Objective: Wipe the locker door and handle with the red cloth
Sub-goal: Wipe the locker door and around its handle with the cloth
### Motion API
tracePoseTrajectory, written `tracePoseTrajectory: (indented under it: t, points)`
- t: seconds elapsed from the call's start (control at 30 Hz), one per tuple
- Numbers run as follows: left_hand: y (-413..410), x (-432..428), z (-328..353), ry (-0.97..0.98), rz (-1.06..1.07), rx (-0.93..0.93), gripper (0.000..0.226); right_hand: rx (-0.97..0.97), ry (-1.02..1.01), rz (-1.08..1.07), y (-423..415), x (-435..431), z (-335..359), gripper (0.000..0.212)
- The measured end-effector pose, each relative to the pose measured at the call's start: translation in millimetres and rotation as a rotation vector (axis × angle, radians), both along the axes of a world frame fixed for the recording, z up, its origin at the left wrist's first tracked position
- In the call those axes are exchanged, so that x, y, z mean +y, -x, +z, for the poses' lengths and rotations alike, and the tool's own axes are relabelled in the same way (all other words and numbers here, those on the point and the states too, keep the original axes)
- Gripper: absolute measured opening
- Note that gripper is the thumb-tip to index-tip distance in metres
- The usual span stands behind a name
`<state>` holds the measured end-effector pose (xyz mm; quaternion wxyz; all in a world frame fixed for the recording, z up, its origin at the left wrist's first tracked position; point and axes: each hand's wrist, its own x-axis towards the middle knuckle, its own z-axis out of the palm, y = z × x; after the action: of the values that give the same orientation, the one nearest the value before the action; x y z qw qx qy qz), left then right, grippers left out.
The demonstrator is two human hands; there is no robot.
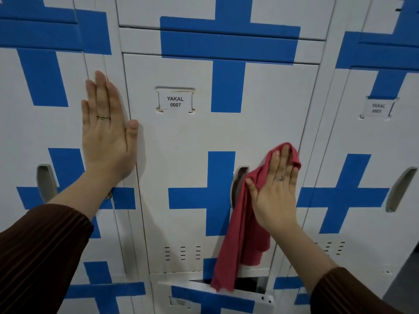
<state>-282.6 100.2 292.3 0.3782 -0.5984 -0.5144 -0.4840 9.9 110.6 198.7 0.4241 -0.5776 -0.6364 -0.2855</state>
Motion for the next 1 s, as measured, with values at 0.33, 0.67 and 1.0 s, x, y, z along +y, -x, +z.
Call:
tracePoseTrajectory:
  t: [0.33, 0.67, 1.0]
  points:
    - [1, 0, 0, 0.008, -0.016, -0.003, 0.062, -0.009, 0.071, 0.031, 1, -8, -23, 0.073]
    - [0, 0, 0, 0.01, 0.0, 0.001, 0.063, 0.11, -0.028, 0.049, 10, 3, 24, 0.075]
    - [0, -1, 0, 0.011, 0.01, 0.006, 0.064, 0.086, 0.038, -0.006, 9, -2, -16, 0.072]
